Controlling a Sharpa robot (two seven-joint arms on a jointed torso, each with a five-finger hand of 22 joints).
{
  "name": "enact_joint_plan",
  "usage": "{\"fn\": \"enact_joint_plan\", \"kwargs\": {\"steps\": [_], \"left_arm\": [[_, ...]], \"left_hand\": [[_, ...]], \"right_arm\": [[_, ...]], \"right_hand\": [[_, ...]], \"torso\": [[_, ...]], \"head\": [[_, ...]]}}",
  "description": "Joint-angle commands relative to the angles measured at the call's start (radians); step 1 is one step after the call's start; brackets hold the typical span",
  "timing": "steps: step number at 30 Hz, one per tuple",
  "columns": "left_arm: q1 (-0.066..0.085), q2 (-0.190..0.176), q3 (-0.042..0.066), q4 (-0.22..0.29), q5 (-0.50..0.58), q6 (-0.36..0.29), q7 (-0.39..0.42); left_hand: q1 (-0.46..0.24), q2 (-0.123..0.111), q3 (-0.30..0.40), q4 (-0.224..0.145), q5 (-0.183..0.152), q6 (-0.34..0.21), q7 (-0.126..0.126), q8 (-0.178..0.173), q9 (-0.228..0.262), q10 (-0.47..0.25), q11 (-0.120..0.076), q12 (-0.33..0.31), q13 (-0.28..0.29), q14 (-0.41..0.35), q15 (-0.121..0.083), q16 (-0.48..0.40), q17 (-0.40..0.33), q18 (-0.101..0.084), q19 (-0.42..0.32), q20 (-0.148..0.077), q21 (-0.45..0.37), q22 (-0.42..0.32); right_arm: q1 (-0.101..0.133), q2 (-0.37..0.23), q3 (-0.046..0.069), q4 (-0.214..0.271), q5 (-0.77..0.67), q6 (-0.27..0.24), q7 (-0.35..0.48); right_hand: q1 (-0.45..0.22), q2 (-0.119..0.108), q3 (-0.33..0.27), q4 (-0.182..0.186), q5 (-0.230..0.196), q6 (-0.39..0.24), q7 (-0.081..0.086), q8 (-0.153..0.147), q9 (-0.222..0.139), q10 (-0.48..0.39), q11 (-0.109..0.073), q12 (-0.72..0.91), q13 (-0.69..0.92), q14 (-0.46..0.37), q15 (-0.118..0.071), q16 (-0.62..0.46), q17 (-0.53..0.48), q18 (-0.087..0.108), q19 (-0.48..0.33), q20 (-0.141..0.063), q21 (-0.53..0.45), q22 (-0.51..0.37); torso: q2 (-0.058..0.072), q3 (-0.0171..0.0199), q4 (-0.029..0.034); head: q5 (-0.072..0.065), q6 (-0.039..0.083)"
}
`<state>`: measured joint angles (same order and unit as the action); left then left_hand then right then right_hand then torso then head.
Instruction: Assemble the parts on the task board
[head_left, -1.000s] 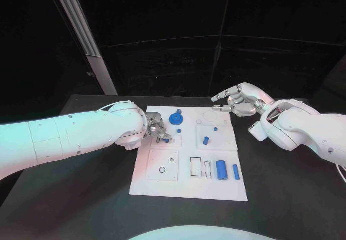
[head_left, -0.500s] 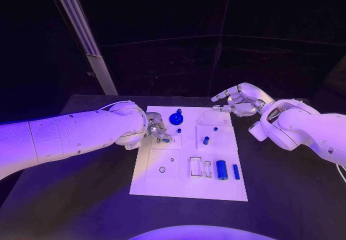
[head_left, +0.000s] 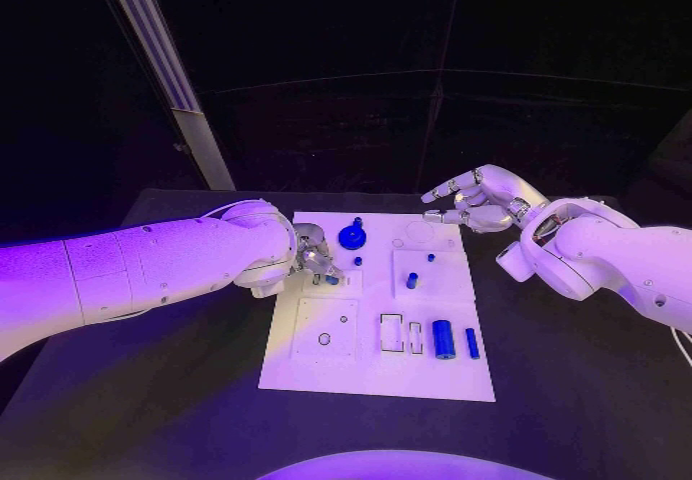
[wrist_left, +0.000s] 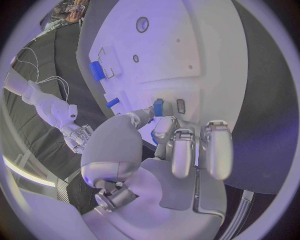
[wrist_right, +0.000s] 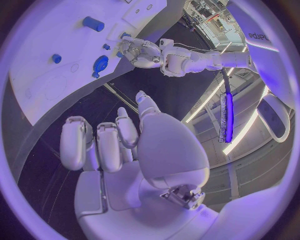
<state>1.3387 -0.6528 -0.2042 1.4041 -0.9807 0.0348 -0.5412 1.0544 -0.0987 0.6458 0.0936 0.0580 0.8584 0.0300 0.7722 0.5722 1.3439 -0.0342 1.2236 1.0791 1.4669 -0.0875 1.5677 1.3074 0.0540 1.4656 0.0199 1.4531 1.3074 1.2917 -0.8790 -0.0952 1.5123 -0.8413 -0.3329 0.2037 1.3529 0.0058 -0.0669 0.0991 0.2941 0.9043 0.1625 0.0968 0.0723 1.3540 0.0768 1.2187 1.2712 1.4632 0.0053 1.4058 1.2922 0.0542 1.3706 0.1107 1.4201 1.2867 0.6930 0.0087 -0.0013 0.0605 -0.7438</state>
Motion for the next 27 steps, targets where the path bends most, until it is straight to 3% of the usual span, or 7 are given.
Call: {"fn": "enact_joint_plan", "kwargs": {"steps": [1,21,27], "left_arm": [[-0.002,0.006,-0.001,-0.002,0.017,0.028,-0.011],[-0.001,0.025,-0.001,-0.028,0.024,0.042,-0.014],[-0.001,0.028,-0.001,-0.035,0.033,0.048,-0.017]], "left_hand": [[-0.015,0.000,-0.015,0.007,0.002,0.008,0.001,-0.007,0.001,0.003,-0.005,0.002,0.000,0.104,-0.009,0.003,0.263,-0.010,0.029,-0.006,0.003,0.053],[-0.053,-0.003,-0.056,0.029,0.002,0.023,-0.003,-0.005,0.003,0.008,-0.008,0.009,0.007,0.104,-0.012,0.003,0.263,-0.011,0.032,-0.009,0.006,0.059],[-0.091,-0.012,-0.086,0.054,0.002,0.030,-0.004,-0.005,0.004,0.010,-0.009,0.012,0.010,0.104,-0.013,0.003,0.263,-0.012,0.033,-0.010,0.008,0.064]], "right_arm": [[0.002,0.001,0.001,0.002,-0.002,0.005,0.008],[0.002,0.001,0.001,0.000,-0.002,0.007,0.008],[0.002,0.002,0.001,0.000,-0.002,0.008,0.008]], "right_hand": [[0.006,0.006,-0.005,-0.001,-0.003,0.009,0.001,0.004,0.001,-0.002,-0.003,-0.005,-0.002,0.045,-0.006,-0.006,-0.001,0.014,-0.009,-0.001,-0.007,-0.002],[0.006,0.006,-0.005,-0.001,-0.003,0.009,0.001,0.004,0.001,-0.002,-0.003,-0.005,-0.002,0.045,-0.006,-0.006,-0.001,0.014,-0.009,-0.001,-0.007,-0.002],[0.005,0.007,-0.006,0.000,-0.004,0.009,0.001,0.004,0.001,-0.003,-0.003,-0.006,-0.002,0.045,-0.006,-0.006,-0.002,0.014,-0.010,-0.001,-0.007,-0.002]], "torso": [[0.000,0.0000,-0.0001],[-0.001,0.0002,-0.0005],[-0.001,0.0001,0.0007]], "head": [[0.001,-0.001],[-0.005,-0.005],[-0.006,-0.005]]}}
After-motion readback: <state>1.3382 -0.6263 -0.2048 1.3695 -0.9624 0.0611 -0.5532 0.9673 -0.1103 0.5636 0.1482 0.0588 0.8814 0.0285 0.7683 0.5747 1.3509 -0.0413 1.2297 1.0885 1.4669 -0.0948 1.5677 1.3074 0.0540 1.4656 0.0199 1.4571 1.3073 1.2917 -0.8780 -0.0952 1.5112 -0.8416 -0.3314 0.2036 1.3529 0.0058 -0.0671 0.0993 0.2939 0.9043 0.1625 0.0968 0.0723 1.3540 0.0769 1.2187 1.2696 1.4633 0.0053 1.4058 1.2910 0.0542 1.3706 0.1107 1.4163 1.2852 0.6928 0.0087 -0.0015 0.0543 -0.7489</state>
